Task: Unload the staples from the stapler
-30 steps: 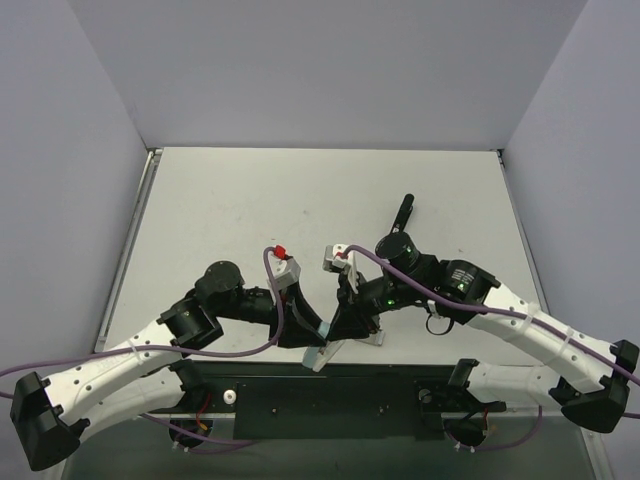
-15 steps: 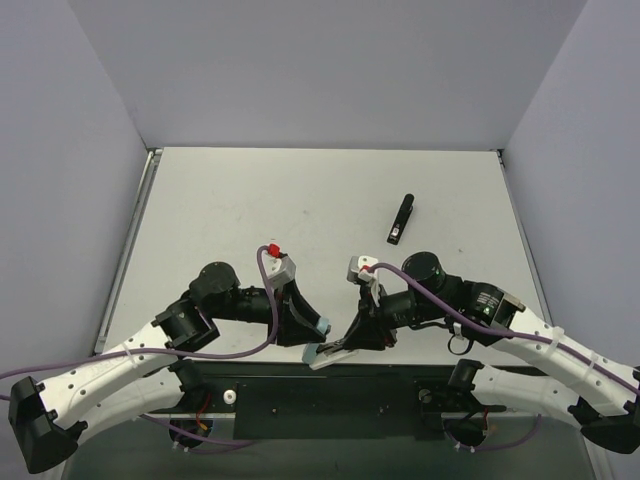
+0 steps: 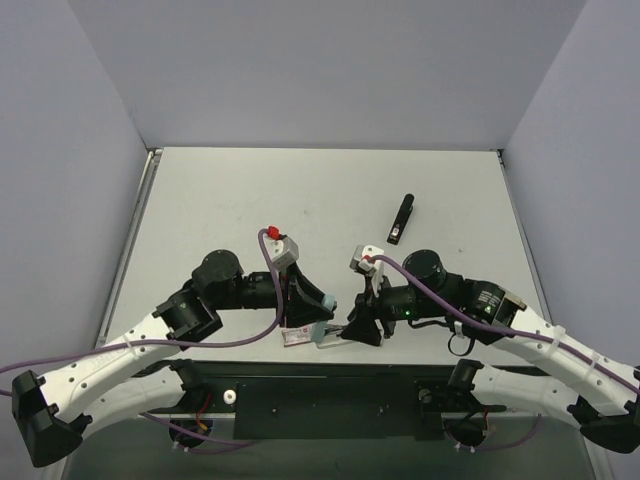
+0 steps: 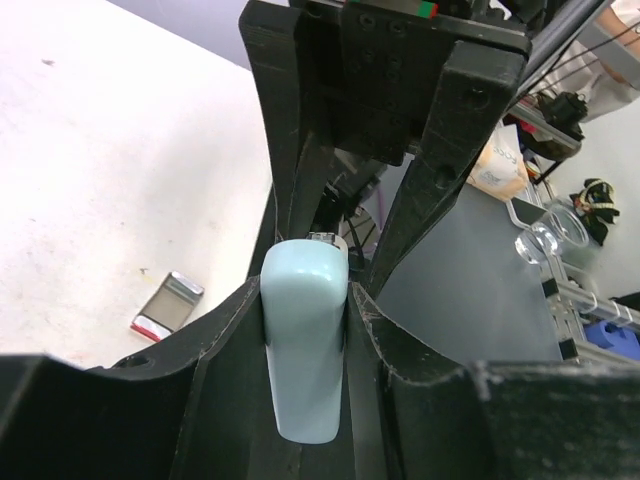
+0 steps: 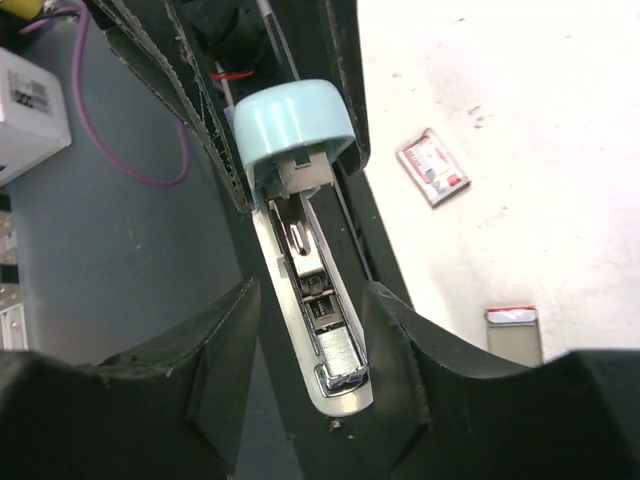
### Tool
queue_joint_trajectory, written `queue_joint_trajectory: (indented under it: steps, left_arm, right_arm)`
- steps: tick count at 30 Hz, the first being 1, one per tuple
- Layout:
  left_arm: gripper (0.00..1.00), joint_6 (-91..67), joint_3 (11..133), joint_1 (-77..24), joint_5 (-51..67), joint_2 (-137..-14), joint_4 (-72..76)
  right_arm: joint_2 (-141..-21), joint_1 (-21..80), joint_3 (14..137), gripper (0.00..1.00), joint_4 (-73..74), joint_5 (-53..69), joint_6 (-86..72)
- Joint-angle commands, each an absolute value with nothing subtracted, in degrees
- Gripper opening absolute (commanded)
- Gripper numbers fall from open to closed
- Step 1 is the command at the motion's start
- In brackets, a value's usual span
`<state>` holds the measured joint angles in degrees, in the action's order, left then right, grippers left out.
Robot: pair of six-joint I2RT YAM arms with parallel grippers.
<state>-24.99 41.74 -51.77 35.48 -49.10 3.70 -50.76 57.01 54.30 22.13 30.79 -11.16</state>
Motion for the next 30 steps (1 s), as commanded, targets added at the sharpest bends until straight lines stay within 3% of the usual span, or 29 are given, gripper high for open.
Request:
queue_joint_trajectory:
  steps: [1, 13, 19, 21, 22, 30]
  left_arm:
    - [0.0, -23.29, 46.05, -51.59, 30.33, -49.65, 3.6]
    - [0.0, -20.48, 51.58, -51.42, 19.35, -57.03, 0.62]
    - [0.0, -19.16, 54.57, -49.05, 16.95, -62.56, 0.52]
    - [0.0, -19.68, 54.23, -47.38, 18.1, -63.97, 2.36]
    - [0.0, -19.95, 53.97, -46.24, 18.63, -64.77, 3.07]
    - [0.0, -22.23, 52.3, -39.2, 23.81, -69.51, 8.96]
  right_arm:
    - [-48.61, 55.9, 57.48, 0.43, 22.94, 23.91, -11.6]
    - [-50.27, 47.73, 57.57, 0.41, 18.91, 7.04, -14.41]
    - [-53.08, 44.3, 53.88, 0.27, 10.39, 0.45, -15.47]
    - [-54.83, 42.73, 52.39, 0.13, 7.32, 0.18, -16.34]
    - [-55.54, 42.11, 51.95, 0.0, 5.03, 0.18, -17.57]
    - [-61.69, 36.3, 44.22, 0.0, -13.86, 4.56, -19.51]
